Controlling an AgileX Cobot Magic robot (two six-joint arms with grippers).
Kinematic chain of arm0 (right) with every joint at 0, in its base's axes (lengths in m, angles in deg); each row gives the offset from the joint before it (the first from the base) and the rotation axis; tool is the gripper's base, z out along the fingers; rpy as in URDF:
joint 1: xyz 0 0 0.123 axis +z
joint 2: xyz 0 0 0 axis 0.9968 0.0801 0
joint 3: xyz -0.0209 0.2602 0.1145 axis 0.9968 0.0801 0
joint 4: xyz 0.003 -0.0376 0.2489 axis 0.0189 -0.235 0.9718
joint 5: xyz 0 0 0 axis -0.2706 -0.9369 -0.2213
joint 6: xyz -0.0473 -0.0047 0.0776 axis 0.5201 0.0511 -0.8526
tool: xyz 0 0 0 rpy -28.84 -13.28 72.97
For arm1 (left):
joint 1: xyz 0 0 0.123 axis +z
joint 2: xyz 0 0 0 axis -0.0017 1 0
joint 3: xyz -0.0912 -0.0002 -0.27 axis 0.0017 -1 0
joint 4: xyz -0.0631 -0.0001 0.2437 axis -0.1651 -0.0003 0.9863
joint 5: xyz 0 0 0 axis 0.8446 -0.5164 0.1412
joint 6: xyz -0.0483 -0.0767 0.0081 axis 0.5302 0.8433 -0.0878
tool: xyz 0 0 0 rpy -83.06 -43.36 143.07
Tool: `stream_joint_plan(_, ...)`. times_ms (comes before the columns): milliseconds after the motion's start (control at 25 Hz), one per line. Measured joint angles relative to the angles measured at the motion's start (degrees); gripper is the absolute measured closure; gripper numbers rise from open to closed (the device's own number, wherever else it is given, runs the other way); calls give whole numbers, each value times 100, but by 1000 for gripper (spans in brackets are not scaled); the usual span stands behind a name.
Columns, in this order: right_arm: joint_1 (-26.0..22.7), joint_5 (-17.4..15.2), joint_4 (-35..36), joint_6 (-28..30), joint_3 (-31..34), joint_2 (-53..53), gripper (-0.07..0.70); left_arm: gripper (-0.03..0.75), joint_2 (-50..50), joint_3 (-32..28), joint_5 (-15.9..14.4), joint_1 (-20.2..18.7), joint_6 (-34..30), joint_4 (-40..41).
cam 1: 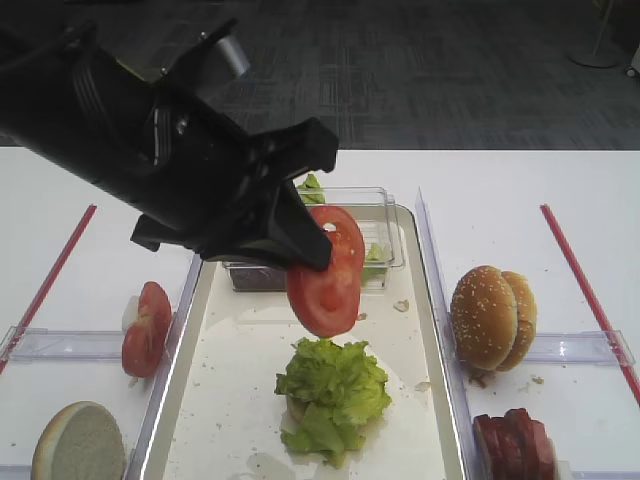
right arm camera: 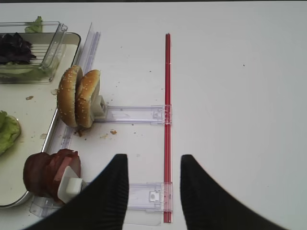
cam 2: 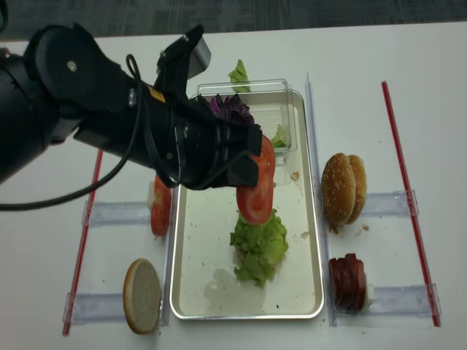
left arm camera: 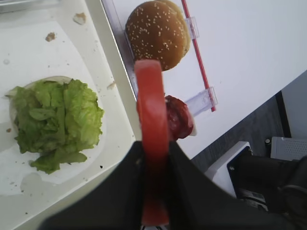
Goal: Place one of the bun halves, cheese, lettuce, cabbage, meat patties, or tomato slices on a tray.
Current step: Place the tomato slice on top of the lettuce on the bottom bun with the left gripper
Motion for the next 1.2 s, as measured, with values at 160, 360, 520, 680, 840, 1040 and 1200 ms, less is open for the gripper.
stream_joint_plan(160, 0, 0, 0, 0, 0, 0, 330, 646, 362, 0, -37, 0, -151, -79)
stream_joint_plan(360, 0, 0, -9, 0, 0, 0, 330, 646, 736, 0, 10, 0, -436, -320)
stream_joint_plan(520, 0, 0, -9, 0, 0, 0, 330, 647, 1038, 0, 56, 0, -742, -556)
stream_joint_plan(680, 0, 0, -9, 0, 0, 0, 330, 647, 1317, 0, 109, 0, -1116, -914)
stream_joint_plan(840, 0, 0, -9, 0, 0, 0, 330, 647, 1565, -15, 207, 0, -1289, -980)
stream_joint_plan(1040, 0, 0, -9, 0, 0, 0, 330, 647, 1595, -377, 477, 47, -1655, -1377)
stream_joint_plan(1200, 0, 0, -9, 0, 0, 0, 330, 647, 1655, -799, 486, 296, -2584, -2232)
